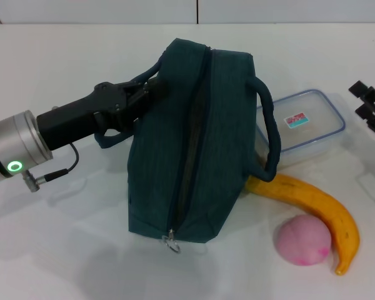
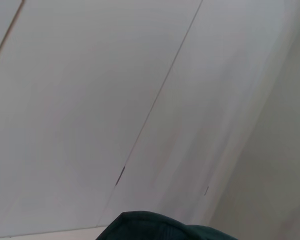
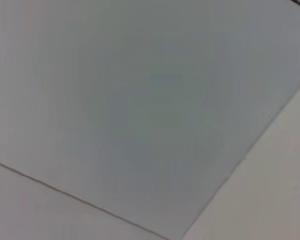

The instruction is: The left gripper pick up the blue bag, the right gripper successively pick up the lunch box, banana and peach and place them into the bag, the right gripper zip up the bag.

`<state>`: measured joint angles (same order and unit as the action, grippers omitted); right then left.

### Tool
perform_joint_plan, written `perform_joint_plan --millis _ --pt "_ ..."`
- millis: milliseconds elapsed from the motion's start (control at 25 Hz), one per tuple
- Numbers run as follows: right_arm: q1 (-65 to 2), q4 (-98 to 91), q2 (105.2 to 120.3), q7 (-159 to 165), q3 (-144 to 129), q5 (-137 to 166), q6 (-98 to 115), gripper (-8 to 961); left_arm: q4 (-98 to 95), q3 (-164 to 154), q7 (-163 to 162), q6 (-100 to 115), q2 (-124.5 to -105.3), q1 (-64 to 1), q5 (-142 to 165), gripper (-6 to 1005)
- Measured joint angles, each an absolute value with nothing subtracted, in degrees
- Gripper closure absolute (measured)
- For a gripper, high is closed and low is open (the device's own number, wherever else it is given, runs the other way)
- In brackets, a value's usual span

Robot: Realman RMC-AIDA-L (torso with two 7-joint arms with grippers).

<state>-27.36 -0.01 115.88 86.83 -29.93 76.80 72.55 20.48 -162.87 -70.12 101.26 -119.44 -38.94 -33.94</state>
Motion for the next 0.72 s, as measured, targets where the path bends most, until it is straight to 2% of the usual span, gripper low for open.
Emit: perform_joint_plan --millis 720 --pt "-32.4 2.3 116.21 96.6 -32.0 78.3 67.0 216 20.4 -162.9 -68.6 102.1 -119.43 -38.4 -33.7 961"
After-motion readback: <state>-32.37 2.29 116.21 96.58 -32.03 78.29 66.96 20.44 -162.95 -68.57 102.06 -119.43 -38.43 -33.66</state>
